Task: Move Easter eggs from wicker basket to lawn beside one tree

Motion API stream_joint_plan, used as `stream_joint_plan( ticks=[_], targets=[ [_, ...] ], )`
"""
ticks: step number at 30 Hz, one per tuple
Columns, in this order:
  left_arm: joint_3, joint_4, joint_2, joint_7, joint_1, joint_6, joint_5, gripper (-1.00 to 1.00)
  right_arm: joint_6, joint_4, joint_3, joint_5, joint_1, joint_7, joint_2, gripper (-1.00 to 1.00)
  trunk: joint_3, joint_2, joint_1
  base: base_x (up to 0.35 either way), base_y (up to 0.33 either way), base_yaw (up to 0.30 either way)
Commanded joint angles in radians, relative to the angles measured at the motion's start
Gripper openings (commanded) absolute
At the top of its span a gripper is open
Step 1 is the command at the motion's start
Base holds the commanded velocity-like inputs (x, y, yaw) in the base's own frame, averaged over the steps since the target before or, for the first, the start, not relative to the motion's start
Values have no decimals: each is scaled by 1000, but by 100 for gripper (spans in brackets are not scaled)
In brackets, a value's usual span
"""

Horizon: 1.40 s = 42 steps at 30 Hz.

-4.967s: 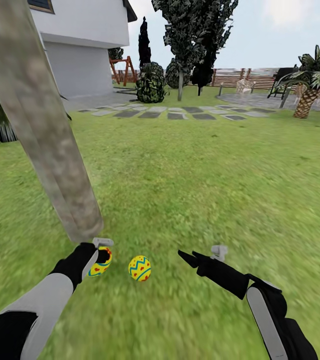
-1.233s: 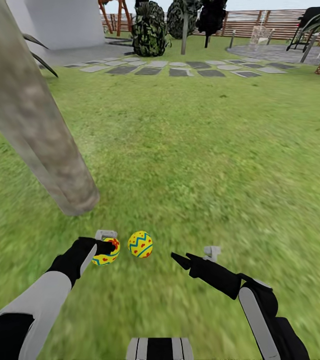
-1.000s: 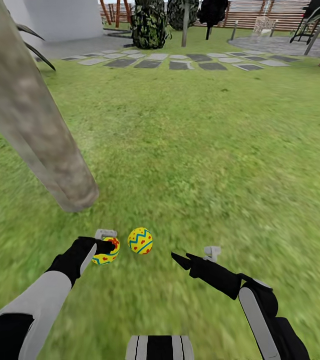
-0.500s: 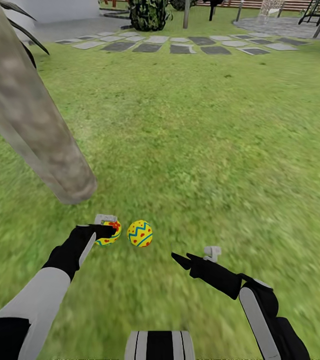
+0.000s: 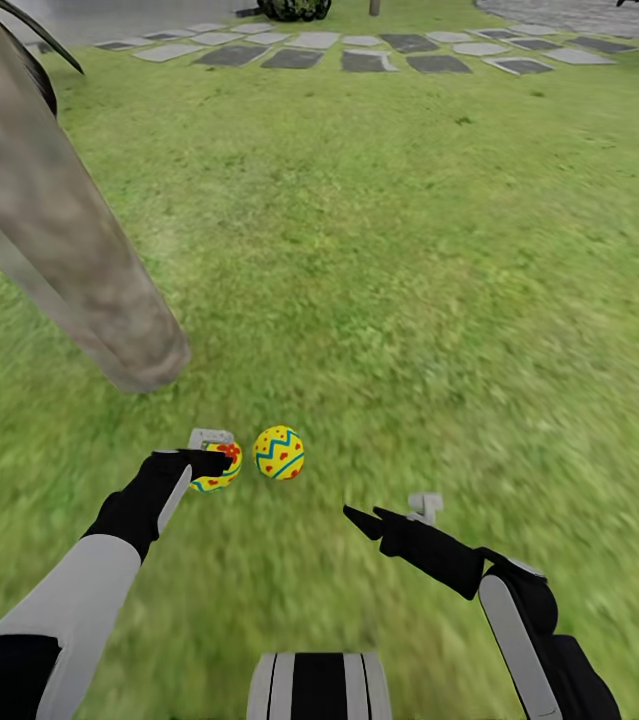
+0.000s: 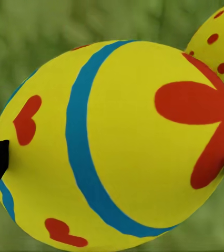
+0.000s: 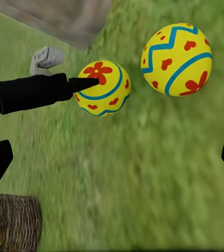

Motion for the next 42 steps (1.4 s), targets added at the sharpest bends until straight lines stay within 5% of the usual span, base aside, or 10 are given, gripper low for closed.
stream_joint_plan(
  ticks=[1, 15, 36, 42],
  targets=[
    [-3, -1, 1, -4, 0, 5, -2, -100, 5, -1, 0, -4, 0, 0, 0, 100, -5, -1, 0, 0, 0, 0],
    [-2, -3, 1, -3, 0, 3, -1, -100, 3, -1, -2, -5, 4, 3, 4, 100, -32, -2, 3, 0, 0, 0],
    [-5, -3, 1, -2, 0, 2, -1, -100, 2, -1, -2, -5, 4, 3, 4, 100, -32, -2, 3, 0, 0, 0],
    [-6, -3, 1, -2, 0, 2, -1, -100, 2, -1, -3, -5, 4, 3, 4, 100, -51, -3, 6, 0, 0, 0]
  ],
)
